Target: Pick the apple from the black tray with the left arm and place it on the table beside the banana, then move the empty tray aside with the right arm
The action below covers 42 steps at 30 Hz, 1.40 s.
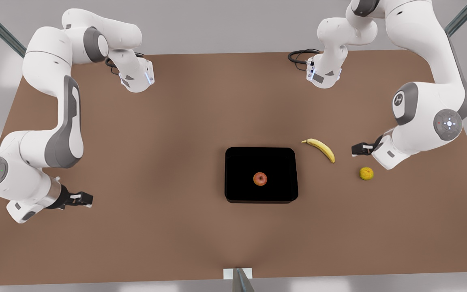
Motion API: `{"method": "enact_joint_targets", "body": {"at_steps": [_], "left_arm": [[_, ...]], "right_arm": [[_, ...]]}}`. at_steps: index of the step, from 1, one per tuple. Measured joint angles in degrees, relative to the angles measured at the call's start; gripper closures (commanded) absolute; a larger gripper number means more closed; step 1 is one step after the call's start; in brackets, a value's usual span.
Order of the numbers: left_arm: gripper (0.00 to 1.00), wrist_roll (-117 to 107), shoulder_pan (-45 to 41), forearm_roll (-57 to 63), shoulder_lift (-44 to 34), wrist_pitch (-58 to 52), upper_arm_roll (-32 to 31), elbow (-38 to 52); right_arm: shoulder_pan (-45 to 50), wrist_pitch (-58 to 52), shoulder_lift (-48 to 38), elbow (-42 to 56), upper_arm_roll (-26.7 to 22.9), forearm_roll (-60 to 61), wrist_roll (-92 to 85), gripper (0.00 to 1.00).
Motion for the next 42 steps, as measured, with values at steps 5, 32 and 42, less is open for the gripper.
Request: {"method": "enact_joint_targets", "body": {"at_steps": [5,32,42], "left_arm": [[0.0,-0.17,-9.18,0.37,1.13,1.78,-0.01,1.13],[0.0,-28.7,-29.48,0.91,29.85,34.95,0.25,0.74],[0.0,-31.62,-29.65,3.42,33.11,40.03,0.23,0.21]], "right_arm": [[0.49,4.09,4.76,-1.54,-0.15,-1.36,-0.4,0.0],[1.3,6.58,0.27,-1.44,-0.08,-2.45,-0.94,0.0],[1.33,6.54,0.27,-1.44,-0.08,-2.45,-0.97,0.0]]}}
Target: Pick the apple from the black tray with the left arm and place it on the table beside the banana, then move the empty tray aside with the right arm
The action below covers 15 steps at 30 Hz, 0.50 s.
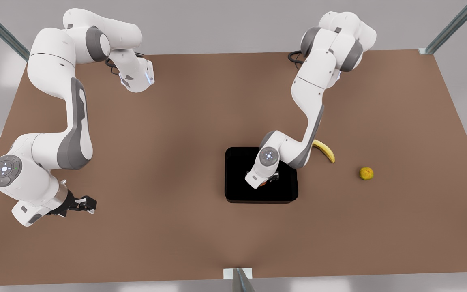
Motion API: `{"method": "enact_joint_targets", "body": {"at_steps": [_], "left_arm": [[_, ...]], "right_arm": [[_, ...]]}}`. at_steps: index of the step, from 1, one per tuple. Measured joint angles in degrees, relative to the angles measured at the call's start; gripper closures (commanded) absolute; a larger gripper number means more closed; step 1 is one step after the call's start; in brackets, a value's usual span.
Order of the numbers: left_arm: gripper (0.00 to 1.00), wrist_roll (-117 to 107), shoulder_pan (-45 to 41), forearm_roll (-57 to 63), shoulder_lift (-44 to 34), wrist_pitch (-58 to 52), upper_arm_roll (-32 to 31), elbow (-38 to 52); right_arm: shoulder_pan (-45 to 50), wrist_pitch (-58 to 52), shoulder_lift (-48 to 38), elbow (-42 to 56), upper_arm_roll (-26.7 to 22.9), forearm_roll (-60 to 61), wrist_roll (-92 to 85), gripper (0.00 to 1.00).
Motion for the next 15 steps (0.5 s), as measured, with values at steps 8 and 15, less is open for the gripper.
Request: {"method": "enact_joint_targets", "body": {"at_steps": [8,15], "left_arm": [[0.32,-1.65,-0.13,0.49,0.25,1.75,-0.06,-0.69],[0.32,-1.42,3.93,0.7,-13.15,-9.35,1.17,0.09]], "right_arm": [[-0.03,-0.01,0.0,0.0,-0.09,0.0,-0.01,0.0],[0.74,-0.5,-0.45,0.12,-0.04,0.01,0.02,0.0]]}}
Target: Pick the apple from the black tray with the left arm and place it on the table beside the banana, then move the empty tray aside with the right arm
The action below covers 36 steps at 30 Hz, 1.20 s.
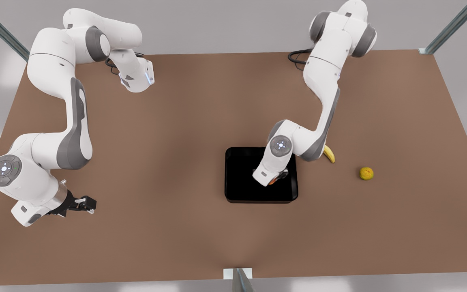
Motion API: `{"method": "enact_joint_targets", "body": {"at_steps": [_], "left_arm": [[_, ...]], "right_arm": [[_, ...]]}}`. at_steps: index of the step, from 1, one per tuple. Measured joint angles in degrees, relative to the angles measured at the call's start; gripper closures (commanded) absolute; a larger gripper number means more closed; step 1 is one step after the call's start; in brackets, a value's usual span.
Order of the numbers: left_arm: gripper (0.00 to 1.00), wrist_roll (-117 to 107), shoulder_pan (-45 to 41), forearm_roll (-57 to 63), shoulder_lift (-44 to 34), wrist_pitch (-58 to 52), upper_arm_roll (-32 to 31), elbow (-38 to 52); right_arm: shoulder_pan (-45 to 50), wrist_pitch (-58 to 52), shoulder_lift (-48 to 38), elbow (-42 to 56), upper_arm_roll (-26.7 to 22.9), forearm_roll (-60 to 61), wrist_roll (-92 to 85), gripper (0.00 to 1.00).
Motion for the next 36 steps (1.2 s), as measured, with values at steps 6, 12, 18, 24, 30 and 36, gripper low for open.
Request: {"method": "enact_joint_targets", "body": {"at_steps": [6,12,18,24,30,36], "left_arm": [[0.32,9.94,19.26,1.18,-0.89,-10.07,1.57,0.17],[0.31,20.9,24.67,0.62,3.79,-1.01,1.53,-9.92],[0.0,29.65,24.94,0.12,3.2,6.61,1.57,-13.06],[0.0,32.9,24.76,-4.98,-18.76,-7.4,1.36,-2.39],[0.0,33.64,25.06,-4.94,-20.98,-22.87,4.19,1.83],[0.0,34.12,23.56,-4.72,-20.47,-28.58,4.58,2.1]], "right_arm": [[21.28,-9.64,-6.75,0.69,0.39,0.25,8.91,0.0],[28.86,-4.12,-15.02,-21.67,8.05,2.32,25.82,0.0],[28.64,12.77,-12.49,-25.8,8.86,1.75,44.01,0.0],[30.41,21.61,-7.54,-26.09,11.64,-1.32,56.67,0.0],[28.83,25.21,-4.58,-26.33,12.12,-2.13,62.39,0.0],[28.25,26.93,-1.37,-26.07,12.07,-2.42,64.2,0.0]]}}
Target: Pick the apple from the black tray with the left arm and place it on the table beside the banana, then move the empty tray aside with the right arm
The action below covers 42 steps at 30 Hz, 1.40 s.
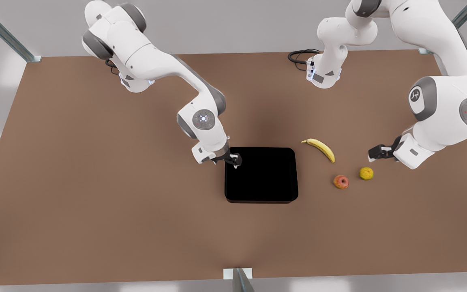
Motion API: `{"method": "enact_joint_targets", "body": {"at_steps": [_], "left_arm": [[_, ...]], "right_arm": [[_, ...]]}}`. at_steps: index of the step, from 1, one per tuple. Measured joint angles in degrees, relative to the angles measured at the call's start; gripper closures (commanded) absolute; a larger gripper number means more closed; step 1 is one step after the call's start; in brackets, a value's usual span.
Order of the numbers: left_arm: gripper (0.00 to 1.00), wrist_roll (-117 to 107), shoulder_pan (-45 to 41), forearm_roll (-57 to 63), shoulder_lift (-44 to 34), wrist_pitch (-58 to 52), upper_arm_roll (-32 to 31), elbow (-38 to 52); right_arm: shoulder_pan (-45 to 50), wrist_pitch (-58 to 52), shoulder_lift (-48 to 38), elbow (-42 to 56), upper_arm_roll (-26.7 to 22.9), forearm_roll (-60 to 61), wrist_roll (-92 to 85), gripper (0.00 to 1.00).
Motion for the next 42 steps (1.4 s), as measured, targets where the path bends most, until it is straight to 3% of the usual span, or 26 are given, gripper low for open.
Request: {"method": "enact_joint_targets", "body": {"at_steps": [8,15,18,20,24,28,33,42], "left_arm": [[0.0,0.48,-0.35,-0.07,0.79,-2.17,-0.05,0.43],[0.0,-0.64,-5.66,4.53,-3.67,-6.31,-4.73,1.99],[0.0,-1.56,-5.46,6.08,-3.24,-7.79,-6.96,1.9],[0.0,-2.04,-6.17,6.38,-3.18,-8.4,-7.62,2.12],[0.0,-2.85,-5.52,6.34,-3.02,-9.12,-7.76,2.33],[0.0,-3.6,-5.09,5.76,0.27,-8.63,-7.68,3.85],[0.0,-3.64,-4.62,6.2,2.03,-3.61,-7.8,4.09],[0.0,-3.68,-3.22,7.05,2.07,-0.67,-7.66,3.76]], "right_arm": [[0.0,3.93,5.39,0.17,-0.03,-1.58,-0.54,0.0],[-0.08,5.15,8.73,0.17,-0.17,-3.97,-3.46,0.02],[-0.01,5.36,10.04,0.2,-0.17,-5.62,-4.56,0.07],[0.06,5.46,10.56,0.2,-0.17,-6.13,-5.24,0.18],[0.01,5.55,11.01,0.2,-0.14,-6.38,-6.42,0.59],[0.0,5.55,11.05,0.25,-0.09,-6.48,-7.46,0.74],[-0.08,5.39,10.32,0.58,-0.1,-6.09,-8.92,0.91],[-5.57,-6.89,-1.54,2.0,0.02,-1.63,-15.11,0.94]]}}
